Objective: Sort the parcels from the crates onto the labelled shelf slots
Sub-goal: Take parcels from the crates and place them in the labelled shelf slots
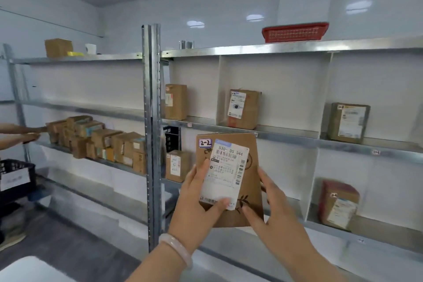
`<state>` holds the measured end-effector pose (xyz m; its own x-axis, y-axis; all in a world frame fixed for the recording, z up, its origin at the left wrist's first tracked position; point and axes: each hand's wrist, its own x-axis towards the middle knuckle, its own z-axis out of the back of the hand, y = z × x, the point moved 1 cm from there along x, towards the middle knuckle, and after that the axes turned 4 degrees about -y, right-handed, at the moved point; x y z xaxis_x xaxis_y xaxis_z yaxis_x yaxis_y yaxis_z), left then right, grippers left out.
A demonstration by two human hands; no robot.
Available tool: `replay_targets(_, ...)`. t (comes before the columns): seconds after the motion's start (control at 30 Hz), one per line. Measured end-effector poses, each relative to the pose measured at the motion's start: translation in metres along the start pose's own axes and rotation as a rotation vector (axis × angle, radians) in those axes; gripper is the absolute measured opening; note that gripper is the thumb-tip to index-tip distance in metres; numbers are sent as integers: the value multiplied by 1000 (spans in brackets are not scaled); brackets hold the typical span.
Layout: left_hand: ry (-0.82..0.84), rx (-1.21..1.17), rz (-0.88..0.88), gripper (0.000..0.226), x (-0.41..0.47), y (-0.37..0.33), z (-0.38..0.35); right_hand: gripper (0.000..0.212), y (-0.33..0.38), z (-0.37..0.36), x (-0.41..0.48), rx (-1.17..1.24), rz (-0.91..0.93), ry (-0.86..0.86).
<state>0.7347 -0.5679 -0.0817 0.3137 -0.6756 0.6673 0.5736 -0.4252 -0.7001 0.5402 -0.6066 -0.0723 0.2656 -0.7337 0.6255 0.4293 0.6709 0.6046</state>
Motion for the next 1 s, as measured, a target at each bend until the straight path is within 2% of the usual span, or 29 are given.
replay_targets(0.17,67,-15,-57,91,26,13,-41,85,-30,11,11,-106,-17,-26)
replay_targets(0.33,142,-93,-41,88,57,45,-78,83,-60,9,33,-246,-61,-29)
replay_targets(0.6,277,-130,6,90,106,118,-123,88,-112,-35,72,-402,-175,-45)
replay_targets(0.8,377,-183,13,92,129,170,-155,84,-147,-66,89,-479,-269,-44)
replay_targets(1.0,473,-240,48,94,132,199,-187,84,-168,-76,85,-535,-353,-62)
